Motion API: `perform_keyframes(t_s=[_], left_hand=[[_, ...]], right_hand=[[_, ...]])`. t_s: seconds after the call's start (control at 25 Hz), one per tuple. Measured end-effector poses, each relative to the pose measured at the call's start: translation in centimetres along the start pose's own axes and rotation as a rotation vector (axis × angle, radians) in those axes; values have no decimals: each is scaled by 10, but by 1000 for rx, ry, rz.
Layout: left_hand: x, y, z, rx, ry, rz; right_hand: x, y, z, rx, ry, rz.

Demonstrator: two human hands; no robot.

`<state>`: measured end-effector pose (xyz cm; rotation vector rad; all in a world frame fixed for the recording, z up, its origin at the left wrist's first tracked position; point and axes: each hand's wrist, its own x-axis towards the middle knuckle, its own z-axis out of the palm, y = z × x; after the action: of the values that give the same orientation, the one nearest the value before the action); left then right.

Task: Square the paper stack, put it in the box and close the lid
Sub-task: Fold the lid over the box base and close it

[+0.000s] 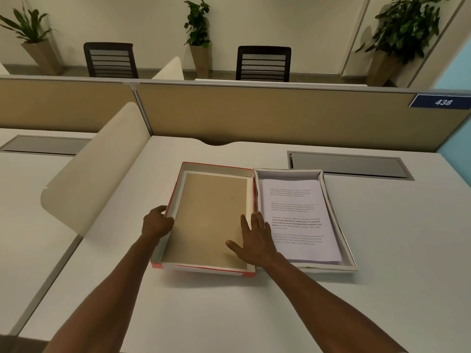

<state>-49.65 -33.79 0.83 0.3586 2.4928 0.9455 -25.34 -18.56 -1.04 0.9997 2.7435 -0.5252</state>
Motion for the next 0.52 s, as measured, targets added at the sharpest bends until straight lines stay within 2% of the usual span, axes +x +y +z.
perform_keyframes(t_s=[0.16, 0.36, 0.44, 0.52], left_hand=[[0, 24, -37, -241, -100, 57], [-19, 68, -60, -238, -193, 184], [-34, 84, -60, -252, -194, 234], [-53, 100, -59, -283, -206, 280]], right_hand=[[1, -13, -27, 247, 102, 15], [9, -48, -99, 693, 328, -43], [11, -65, -125, 809, 329, -64], [14, -83, -141, 896, 253, -54]])
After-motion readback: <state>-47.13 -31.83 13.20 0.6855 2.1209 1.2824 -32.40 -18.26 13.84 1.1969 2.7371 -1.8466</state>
